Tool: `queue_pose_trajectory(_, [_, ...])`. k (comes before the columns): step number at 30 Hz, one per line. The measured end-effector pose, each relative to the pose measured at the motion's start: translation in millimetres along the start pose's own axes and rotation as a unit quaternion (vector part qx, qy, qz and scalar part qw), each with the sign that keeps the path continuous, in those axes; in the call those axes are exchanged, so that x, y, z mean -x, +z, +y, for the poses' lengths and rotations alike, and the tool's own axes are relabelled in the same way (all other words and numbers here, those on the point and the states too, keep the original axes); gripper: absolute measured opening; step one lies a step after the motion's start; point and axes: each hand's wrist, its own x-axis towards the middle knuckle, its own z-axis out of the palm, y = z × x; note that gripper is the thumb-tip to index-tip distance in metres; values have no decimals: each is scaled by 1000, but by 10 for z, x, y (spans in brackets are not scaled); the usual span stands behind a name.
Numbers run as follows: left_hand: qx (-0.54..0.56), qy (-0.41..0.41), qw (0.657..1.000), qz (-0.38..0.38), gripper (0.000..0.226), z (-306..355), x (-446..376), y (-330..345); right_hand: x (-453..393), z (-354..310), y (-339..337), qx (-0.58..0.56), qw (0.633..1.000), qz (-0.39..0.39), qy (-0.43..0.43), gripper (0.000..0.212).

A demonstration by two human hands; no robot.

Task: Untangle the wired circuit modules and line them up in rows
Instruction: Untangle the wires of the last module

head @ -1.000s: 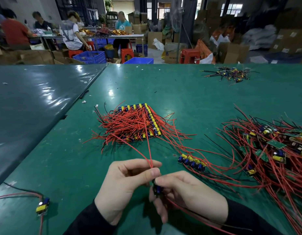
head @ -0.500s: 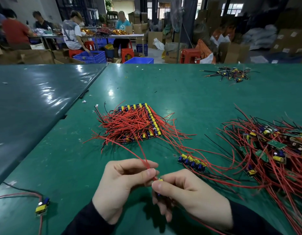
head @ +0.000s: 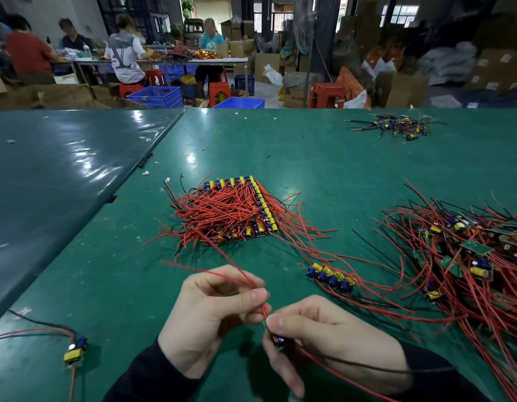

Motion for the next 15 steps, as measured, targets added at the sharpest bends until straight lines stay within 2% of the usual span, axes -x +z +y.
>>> queue_pose_trajectory(2, [-44, 38, 998, 26, 29, -20, -12, 18, -22, 40, -7, 20, 1000, 23, 1, 30])
queue_pose_trajectory(4, [-52, 33, 998, 21, 19, -14, -15, 9, -33, 50, -15, 21, 999, 23, 11, 32])
queue_pose_trajectory(7, [-71, 3, 997, -19, 21, 49, -24, -55, -24, 42, -24, 9, 1000, 5, 25, 33])
queue_pose_trajectory(9, [-99, 17, 995, -4, 26, 58, -36, -84, -29, 41, -16, 13, 1000, 9, 24, 33])
queue_pose_trajectory(12, [-108, 53, 992, 38, 15, 11, -39, -26, -48, 76, -23, 39, 998, 43, 30, 36])
queue_pose_trajectory(15, [-104, 17, 994, 28, 13, -13, -42, -27, -50, 113, -42, 58, 995, 60, 54, 35])
